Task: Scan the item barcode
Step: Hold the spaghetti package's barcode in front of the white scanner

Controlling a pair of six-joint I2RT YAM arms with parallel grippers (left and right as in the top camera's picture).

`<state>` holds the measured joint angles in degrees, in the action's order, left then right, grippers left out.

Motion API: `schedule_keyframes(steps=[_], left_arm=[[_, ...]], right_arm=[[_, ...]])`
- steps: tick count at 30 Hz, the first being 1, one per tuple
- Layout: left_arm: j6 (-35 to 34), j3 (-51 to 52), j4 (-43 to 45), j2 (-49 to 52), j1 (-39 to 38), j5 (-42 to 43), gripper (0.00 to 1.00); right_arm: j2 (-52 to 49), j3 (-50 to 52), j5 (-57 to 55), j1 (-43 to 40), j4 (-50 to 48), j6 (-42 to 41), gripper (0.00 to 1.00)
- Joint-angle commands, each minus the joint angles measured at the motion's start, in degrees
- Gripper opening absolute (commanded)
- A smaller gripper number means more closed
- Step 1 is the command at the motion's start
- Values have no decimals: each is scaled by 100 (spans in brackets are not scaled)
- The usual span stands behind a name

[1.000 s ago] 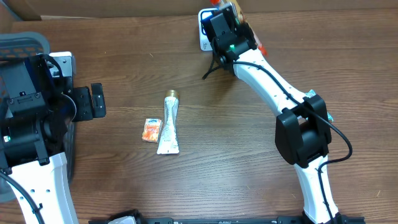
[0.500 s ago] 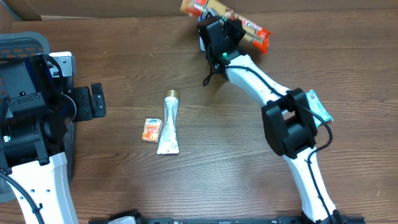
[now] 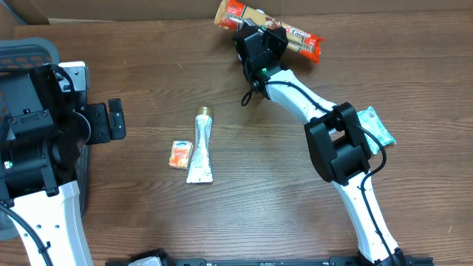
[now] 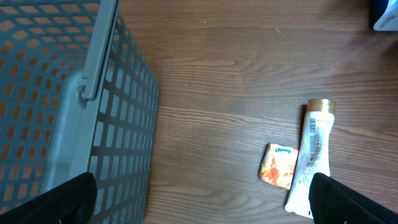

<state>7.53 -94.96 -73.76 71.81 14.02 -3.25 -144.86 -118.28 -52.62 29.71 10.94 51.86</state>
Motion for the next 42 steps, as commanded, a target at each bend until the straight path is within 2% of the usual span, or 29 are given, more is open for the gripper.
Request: schedule_keyframes(steps=[1, 14, 29, 33, 35, 38, 42], left_arm=[[63, -79, 9, 9, 22, 26, 100], [63, -79, 9, 9, 22, 26, 100], [63, -79, 9, 9, 22, 26, 100], [63, -79, 9, 9, 22, 26, 100], [61, -79, 9, 9, 22, 26, 100], [63, -79, 9, 9, 22, 26, 100], [63, -79, 9, 9, 22, 26, 100]], right_arm=[[328, -286, -439, 11, -306, 262, 3], [328, -286, -697, 11, -782, 264, 4], [472, -286, -909, 13, -767, 258, 4], [763, -286, -907, 74, -745, -46, 4], [1029, -286, -841, 133, -411, -435, 4], [1600, -286, -385, 216, 796, -1172, 4], [2603, -289, 621, 275, 2660, -2959, 4]])
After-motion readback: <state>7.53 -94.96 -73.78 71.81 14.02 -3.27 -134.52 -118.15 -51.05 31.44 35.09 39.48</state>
